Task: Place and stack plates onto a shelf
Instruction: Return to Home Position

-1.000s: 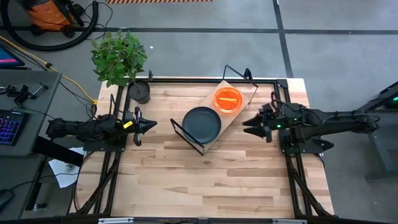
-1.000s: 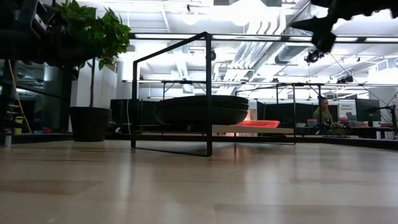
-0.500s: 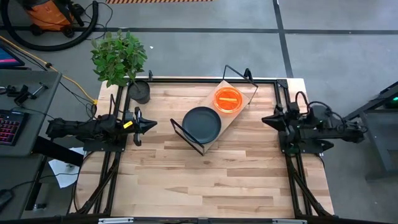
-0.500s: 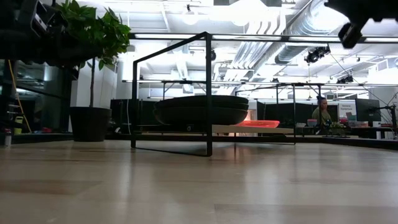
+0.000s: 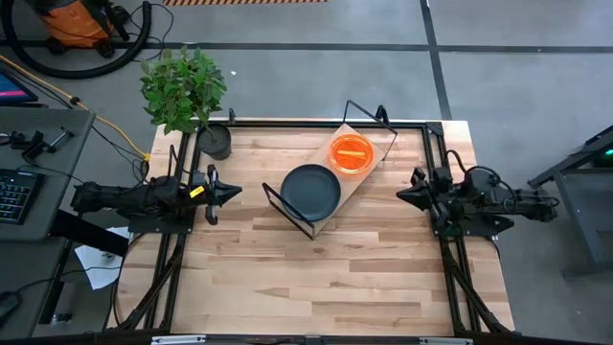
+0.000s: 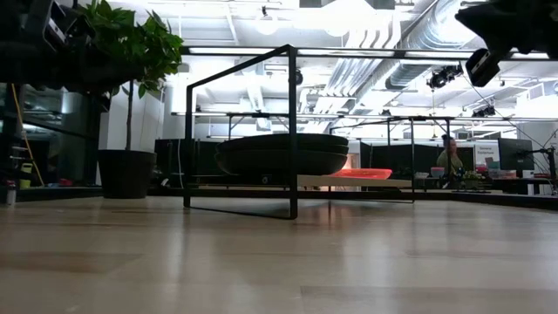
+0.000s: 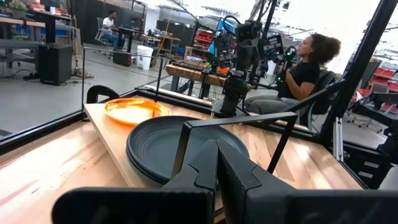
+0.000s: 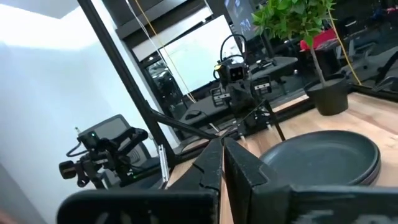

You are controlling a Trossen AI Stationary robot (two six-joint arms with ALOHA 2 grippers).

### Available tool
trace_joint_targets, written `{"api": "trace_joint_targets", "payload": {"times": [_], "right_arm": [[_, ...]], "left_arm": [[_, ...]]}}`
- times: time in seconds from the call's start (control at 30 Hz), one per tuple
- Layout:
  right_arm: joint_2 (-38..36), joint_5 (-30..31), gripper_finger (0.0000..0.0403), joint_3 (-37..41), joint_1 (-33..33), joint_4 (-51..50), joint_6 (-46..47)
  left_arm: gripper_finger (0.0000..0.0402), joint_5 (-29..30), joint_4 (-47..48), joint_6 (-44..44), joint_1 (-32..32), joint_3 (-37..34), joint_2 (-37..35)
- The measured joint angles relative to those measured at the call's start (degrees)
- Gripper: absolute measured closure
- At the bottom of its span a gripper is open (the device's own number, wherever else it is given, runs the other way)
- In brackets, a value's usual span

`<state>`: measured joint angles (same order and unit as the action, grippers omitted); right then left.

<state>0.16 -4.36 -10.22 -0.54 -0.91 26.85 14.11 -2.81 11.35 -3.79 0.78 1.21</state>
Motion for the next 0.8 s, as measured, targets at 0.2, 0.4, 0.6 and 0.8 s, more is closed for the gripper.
{"api": "trace_joint_targets", "payload": {"times": [0.2,0.4,0.6,0.8], "right_arm": [[0.1,-0.4,0.0402,4.1,0.0,6.6,0.0],[0.0,-0.5,0.0403,9.2,0.0,12.4,0.4],[0.0,1.1,0.0403,9.6,0.0,5.8,-5.1],[0.6,1.1,0.0403,9.6,-0.1,2.0,-4.8]], "left_arm": [[0.0401,0.0,0.1,0.0,0.0,0.0,0.0],[0.0401,0.0,0.1,0.0,0.0,0.0,0.0],[0.0401,0.0,0.1,0.0,0.0,0.0,0.0],[0.0401,0.0,0.1,0.0,0.0,0.0,0.0]]}}
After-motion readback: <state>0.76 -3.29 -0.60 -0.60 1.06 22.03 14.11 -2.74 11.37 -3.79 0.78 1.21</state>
